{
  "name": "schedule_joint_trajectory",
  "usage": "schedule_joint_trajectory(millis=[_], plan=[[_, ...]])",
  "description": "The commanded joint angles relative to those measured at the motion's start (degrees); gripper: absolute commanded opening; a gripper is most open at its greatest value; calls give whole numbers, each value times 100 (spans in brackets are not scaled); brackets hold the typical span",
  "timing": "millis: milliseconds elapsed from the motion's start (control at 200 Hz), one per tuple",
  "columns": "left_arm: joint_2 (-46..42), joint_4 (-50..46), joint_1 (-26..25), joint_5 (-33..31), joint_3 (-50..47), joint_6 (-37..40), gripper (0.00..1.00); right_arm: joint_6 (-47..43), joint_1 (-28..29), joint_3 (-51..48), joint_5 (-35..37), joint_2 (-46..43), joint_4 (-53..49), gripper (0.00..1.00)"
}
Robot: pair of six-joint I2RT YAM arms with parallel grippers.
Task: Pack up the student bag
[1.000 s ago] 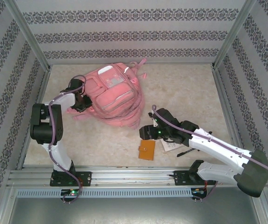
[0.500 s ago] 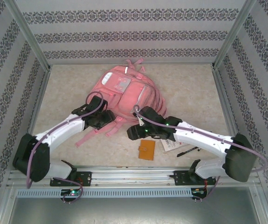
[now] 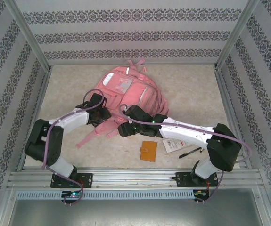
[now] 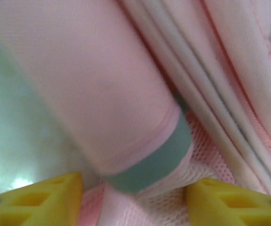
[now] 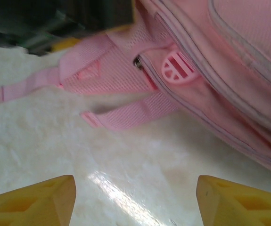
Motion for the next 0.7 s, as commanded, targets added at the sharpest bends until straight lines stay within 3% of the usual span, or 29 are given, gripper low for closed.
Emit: schedule_joint_trajectory(millis=[0, 115, 170, 315, 595, 695], plan=[[521, 436, 15, -131, 201, -127, 40, -40, 21, -76, 32, -72, 528, 69], [429, 283, 2, 82, 286, -113, 10, 15, 128, -229, -131, -3, 781, 69], [155, 130, -35, 56, 279, -71, 6, 107, 162, -265, -223, 75, 826, 68], [-703, -281, -89, 284, 166, -85, 0, 221, 177, -142, -501, 343, 680, 65], [-1938, -376, -385, 654, -355, -526, 0, 840, 92, -28, 164, 653, 867, 50], [-2139, -431, -473, 705, -426, -587, 0, 1166, 88, 64, 285, 737, 955, 50]])
